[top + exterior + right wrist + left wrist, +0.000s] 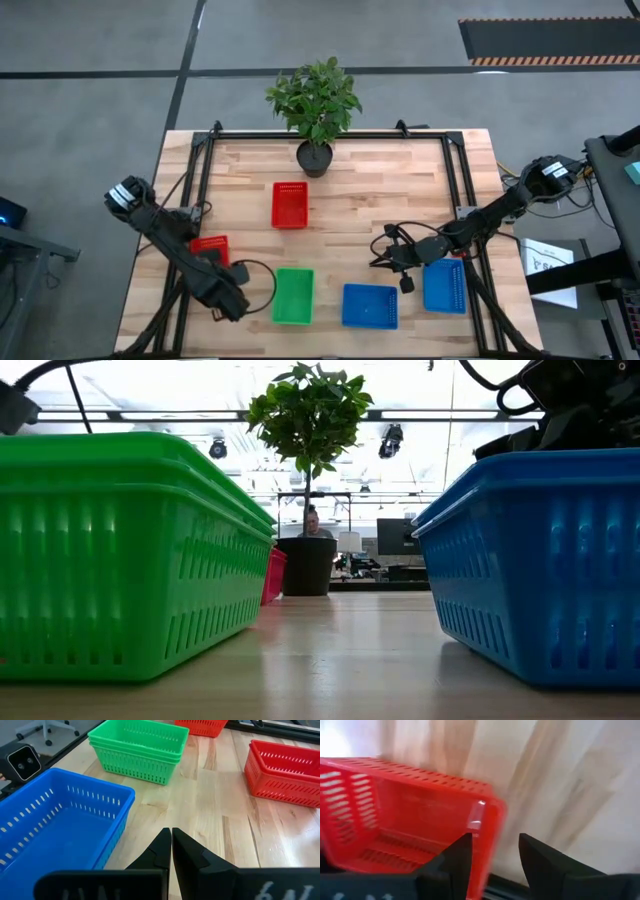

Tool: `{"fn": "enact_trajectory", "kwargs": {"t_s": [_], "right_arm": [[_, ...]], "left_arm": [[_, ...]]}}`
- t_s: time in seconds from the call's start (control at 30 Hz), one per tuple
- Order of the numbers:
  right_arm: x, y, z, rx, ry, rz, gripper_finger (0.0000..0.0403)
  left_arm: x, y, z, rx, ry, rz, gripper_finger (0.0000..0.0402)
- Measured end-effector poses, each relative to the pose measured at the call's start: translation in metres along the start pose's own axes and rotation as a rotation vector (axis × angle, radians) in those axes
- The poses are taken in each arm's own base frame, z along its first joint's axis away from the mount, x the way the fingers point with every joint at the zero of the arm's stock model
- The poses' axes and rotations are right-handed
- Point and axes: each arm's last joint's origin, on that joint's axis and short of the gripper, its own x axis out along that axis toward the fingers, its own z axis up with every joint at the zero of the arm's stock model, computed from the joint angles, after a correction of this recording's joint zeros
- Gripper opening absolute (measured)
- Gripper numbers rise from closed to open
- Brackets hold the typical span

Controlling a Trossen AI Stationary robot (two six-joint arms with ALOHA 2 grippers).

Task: Stack baskets by color
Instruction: Stack the bottom red basket on top of the top red baskets

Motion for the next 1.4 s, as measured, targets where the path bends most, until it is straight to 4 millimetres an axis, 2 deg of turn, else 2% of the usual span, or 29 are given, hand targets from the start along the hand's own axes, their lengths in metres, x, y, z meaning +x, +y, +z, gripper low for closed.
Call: {"fn": "enact_trajectory", "kwargs": {"t_s": [0.2, 0.53, 0.67, 0.83, 0.93, 1.17, 1.4], "right_arm": [[0.0, 0.0, 0.0, 0.008, -0.004, 0.0, 0.0009], [0.0, 0.0, 0.0, 0.009, -0.004, 0.0, 0.0009], [0.0, 0.0, 0.0, 0.014, -0.004, 0.0, 0.0009], [0.0, 0.0, 0.0, 0.015, -0.003, 0.0, 0.0009], [0.0, 0.0, 0.0, 0.015, -0.003, 0.0, 0.0009], [0.0, 0.0, 0.0, 0.015, -0.004, 0.0, 0.0009], [-0.002, 0.0, 0.003, 0.007, -0.018, 0.0, 0.0009]], "left_arm": [[0.01, 0.001, -0.007, 0.065, -0.022, 0.036, 0.0143], [0.023, 0.0, -0.009, 0.077, -0.027, 0.03, 0.0138], [0.026, 0.001, -0.009, 0.073, -0.025, 0.036, 0.0099], [0.026, 0.0, -0.009, 0.068, -0.03, 0.021, 0.0014], [0.025, -0.001, -0.008, 0.015, -0.052, 0.026, 0.0006], [0.005, -0.008, -0.004, -0.046, -0.069, -0.021, 0.0001], [-0.036, -0.014, 0.008, -0.108, -0.095, -0.094, 0.0001]]}}
